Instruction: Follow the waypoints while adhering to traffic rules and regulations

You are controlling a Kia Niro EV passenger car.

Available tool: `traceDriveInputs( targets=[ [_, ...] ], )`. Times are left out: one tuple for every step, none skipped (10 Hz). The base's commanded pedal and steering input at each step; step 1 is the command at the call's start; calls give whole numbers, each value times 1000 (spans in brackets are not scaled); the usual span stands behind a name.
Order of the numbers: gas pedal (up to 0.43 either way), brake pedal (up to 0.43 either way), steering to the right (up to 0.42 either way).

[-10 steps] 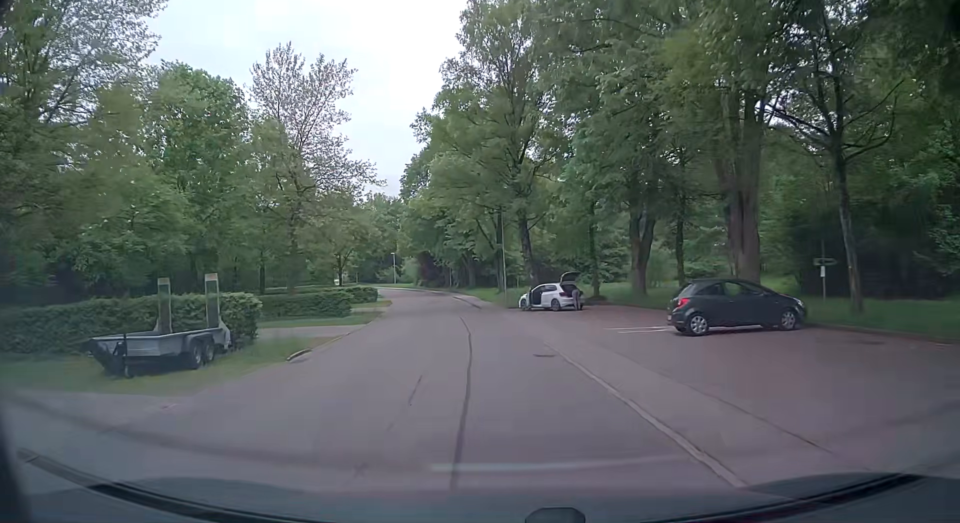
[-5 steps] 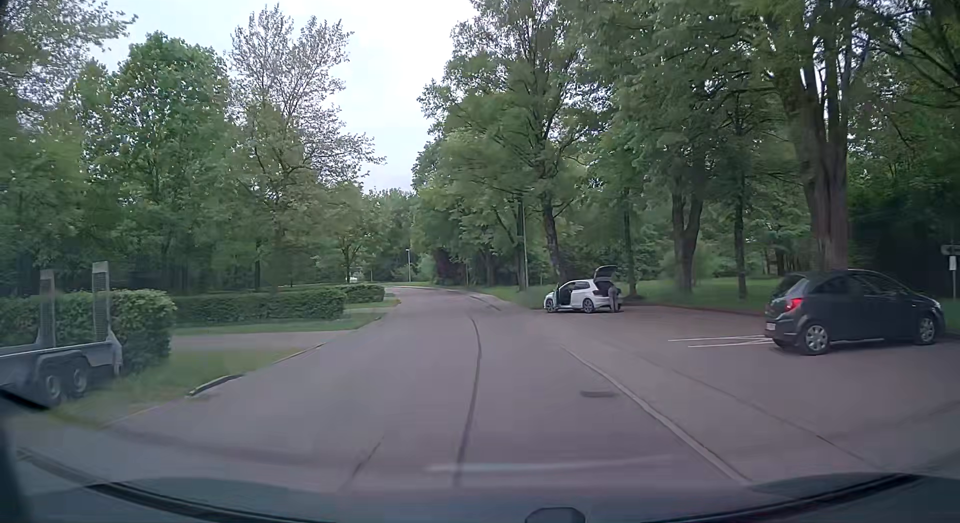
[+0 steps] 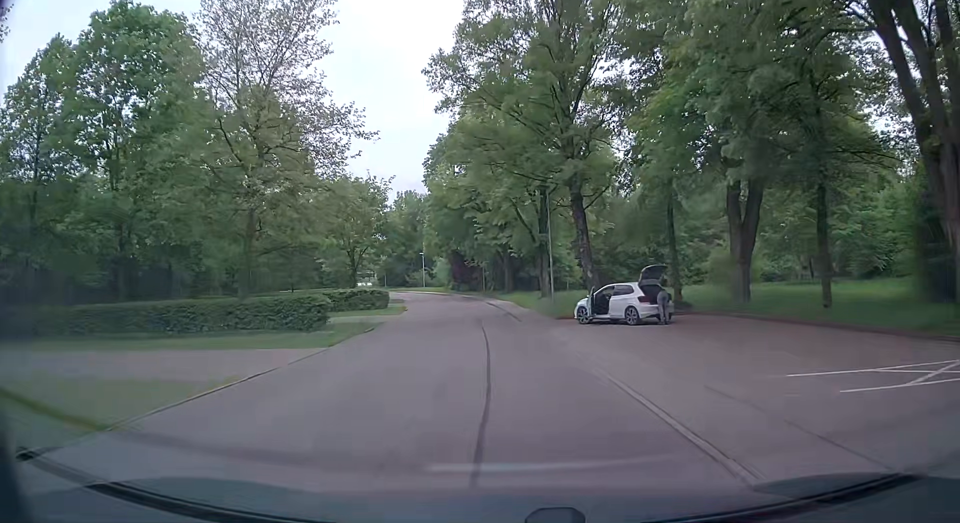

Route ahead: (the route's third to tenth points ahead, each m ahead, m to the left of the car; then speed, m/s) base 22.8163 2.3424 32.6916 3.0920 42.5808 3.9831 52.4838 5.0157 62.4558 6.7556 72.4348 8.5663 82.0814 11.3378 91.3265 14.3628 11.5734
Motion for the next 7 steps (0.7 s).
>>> traceDriveInputs(
  targets=[
    [169, 0, -22],
    [169, 0, -19],
    [169, 0, -18],
    [169, 0, -18],
    [169, 0, -16],
    [169, 0, -16],
    [169, 0, -16]
  ],
)
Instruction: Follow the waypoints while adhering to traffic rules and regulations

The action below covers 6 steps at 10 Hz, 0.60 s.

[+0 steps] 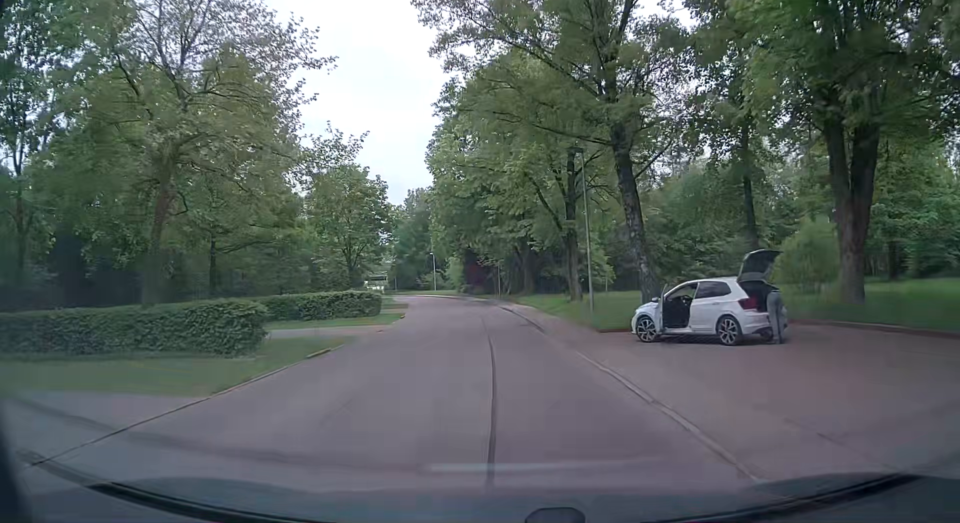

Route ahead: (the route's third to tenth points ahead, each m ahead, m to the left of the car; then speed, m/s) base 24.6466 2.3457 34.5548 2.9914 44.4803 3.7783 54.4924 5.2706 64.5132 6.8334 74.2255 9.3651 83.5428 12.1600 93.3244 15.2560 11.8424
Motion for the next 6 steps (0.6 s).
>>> traceDriveInputs(
  targets=[
    [169, 0, -17],
    [169, 0, -17],
    [169, 0, -17],
    [169, 0, -19],
    [169, 0, -21],
    [169, 0, -22]
  ],
)
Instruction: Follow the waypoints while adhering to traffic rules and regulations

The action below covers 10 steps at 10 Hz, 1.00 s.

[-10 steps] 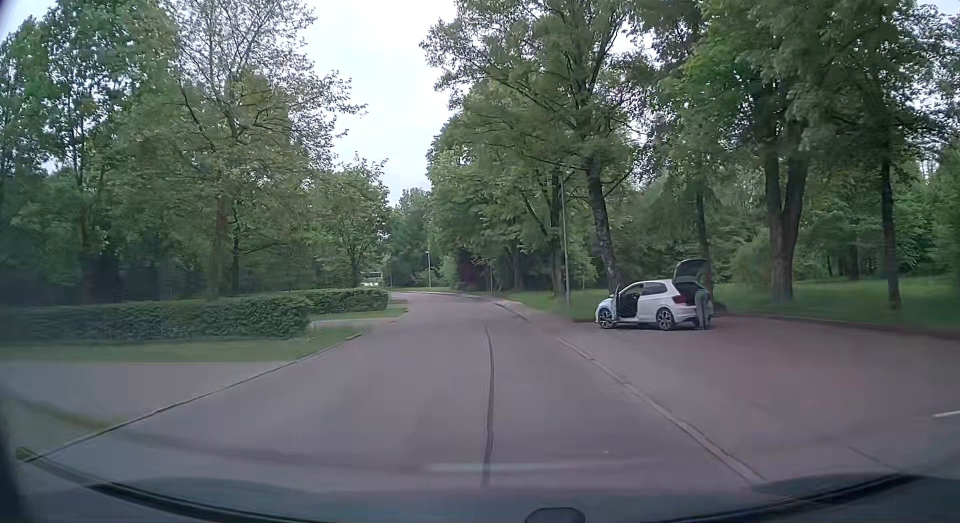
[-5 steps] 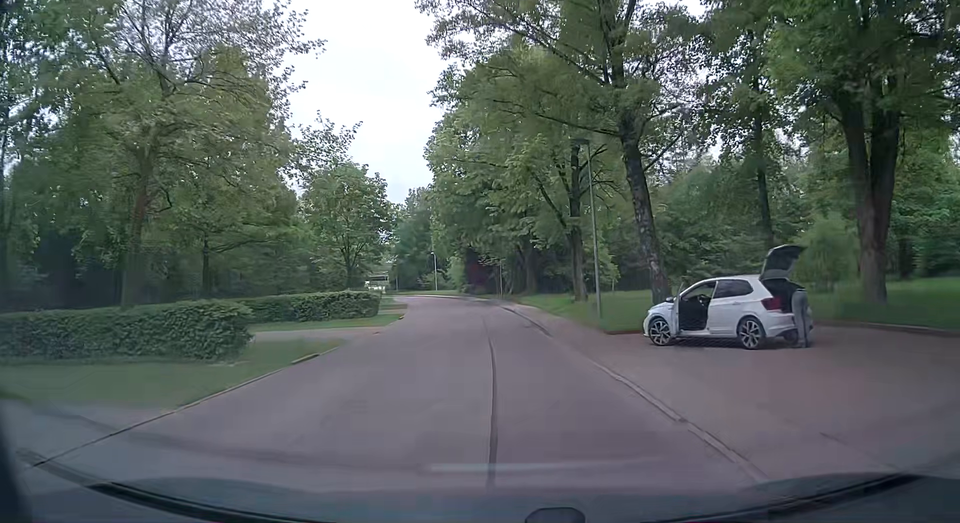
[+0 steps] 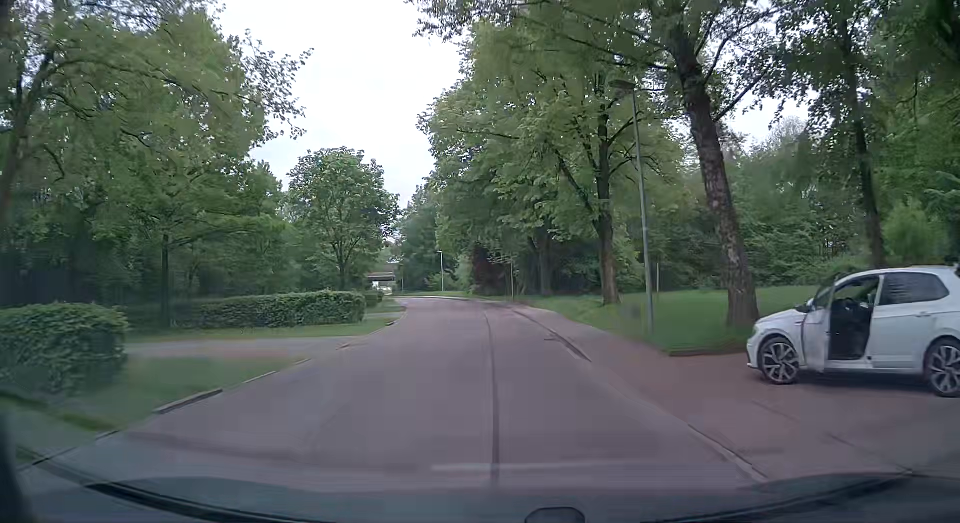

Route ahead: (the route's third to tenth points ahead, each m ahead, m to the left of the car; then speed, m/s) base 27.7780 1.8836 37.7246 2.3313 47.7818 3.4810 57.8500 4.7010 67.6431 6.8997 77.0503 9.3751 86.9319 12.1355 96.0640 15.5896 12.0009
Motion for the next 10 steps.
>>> traceDriveInputs(
  targets=[
    [169, 0, -22],
    [169, 0, -22],
    [169, 0, -21],
    [169, 0, -19],
    [169, 0, -17],
    [169, 0, -13],
    [169, 0, -9],
    [169, 0, -9],
    [169, 0, -9],
    [169, 0, -9]
  ],
)
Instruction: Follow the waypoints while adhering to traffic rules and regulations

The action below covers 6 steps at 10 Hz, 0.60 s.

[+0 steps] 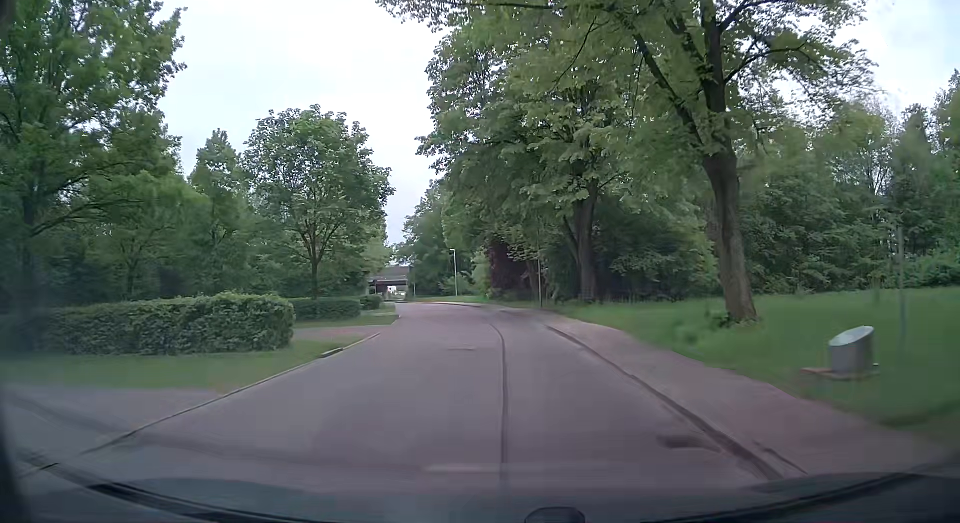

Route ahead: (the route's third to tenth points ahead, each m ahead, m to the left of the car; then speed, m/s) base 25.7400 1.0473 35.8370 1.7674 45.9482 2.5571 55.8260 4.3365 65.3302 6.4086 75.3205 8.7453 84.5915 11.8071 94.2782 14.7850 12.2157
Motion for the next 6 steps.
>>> traceDriveInputs(
  targets=[
    [157, 0, -9],
    [150, 0, -9],
    [138, 0, -9],
    [130, 0, -9],
    [130, 0, -10],
    [118, 0, -11]
  ],
)
